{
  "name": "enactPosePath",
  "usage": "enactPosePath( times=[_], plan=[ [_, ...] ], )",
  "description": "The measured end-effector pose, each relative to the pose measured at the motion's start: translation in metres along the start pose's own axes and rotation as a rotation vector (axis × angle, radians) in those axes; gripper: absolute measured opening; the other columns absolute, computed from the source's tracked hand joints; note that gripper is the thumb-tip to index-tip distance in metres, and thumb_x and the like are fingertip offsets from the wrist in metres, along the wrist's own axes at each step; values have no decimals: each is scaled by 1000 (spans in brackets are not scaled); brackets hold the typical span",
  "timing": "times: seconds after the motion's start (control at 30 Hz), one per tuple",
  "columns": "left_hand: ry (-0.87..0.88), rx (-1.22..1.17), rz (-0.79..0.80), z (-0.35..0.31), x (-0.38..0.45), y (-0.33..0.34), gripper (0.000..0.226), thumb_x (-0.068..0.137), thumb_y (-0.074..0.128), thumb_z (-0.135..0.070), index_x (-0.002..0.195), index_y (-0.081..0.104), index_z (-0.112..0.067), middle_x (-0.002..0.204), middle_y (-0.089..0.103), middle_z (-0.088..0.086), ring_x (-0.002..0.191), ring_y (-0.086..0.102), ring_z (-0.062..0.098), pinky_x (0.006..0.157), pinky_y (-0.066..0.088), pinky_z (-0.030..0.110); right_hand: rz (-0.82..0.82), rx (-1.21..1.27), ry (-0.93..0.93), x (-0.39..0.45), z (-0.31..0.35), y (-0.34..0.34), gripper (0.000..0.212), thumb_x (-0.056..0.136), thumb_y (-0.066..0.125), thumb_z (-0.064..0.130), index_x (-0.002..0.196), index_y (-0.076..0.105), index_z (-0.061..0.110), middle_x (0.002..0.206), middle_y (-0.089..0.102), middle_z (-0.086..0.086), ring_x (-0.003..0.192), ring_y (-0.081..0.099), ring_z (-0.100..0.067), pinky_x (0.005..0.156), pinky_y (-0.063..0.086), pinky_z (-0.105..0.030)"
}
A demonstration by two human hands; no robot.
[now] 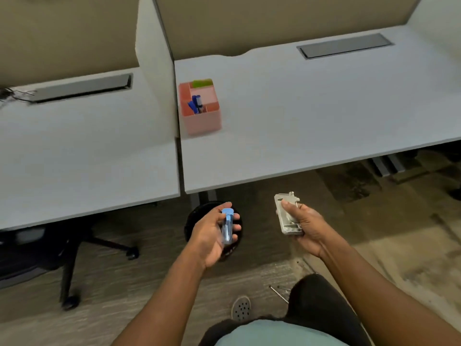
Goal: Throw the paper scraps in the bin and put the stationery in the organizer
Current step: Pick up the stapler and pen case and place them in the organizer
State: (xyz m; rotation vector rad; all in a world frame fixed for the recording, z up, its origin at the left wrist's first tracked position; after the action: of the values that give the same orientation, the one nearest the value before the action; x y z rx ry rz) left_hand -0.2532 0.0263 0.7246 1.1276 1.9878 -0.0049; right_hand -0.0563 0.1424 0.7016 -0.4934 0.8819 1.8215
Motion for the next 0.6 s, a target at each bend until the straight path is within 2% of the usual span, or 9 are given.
enactPosePath(
  times=[0.1,0.3,0.43,0.6],
  plan=[
    [26,-3,-25,-27,8,-5,29,94,48,-14,115,67,-14,100,71,14,75,65,21,62,54,32,-23,-36,-26,10,17,25,65,62,80,26,119,56,7,102,68,-12,91,63,-23,76,52,-37],
    [66,-31,-71,-72,47,-8,27,93,51,-20,114,69,-18,105,70,13,87,64,25,64,54,33,39,-106,-30,57,59,61,76,56,85,34,119,55,4,103,67,-13,91,63,-25,69,54,-38],
    [98,-76,-136,-107,85,-7,22,90,59,-20,107,72,-20,97,73,10,77,69,23,60,55,33,100,-171,-6,112,85,83,83,50,88,43,118,57,6,106,67,-14,91,63,-26,69,53,-36],
    [125,-125,-263,-163,132,-4,19,88,62,-16,103,74,-20,92,75,9,71,71,24,59,55,33,152,-289,26,180,136,121,76,55,85,43,120,57,15,107,63,-9,91,59,-24,67,51,-33]
  ],
)
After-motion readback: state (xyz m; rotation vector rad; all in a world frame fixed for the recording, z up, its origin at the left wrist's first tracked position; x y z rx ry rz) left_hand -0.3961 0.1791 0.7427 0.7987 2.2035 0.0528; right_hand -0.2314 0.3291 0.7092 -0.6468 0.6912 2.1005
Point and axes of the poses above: each hand's wrist, its own x-axis towards the middle knuckle, its own y-axis out of the palm, z = x × y, the point moved 7 cm from there along x, towards the middle knuckle
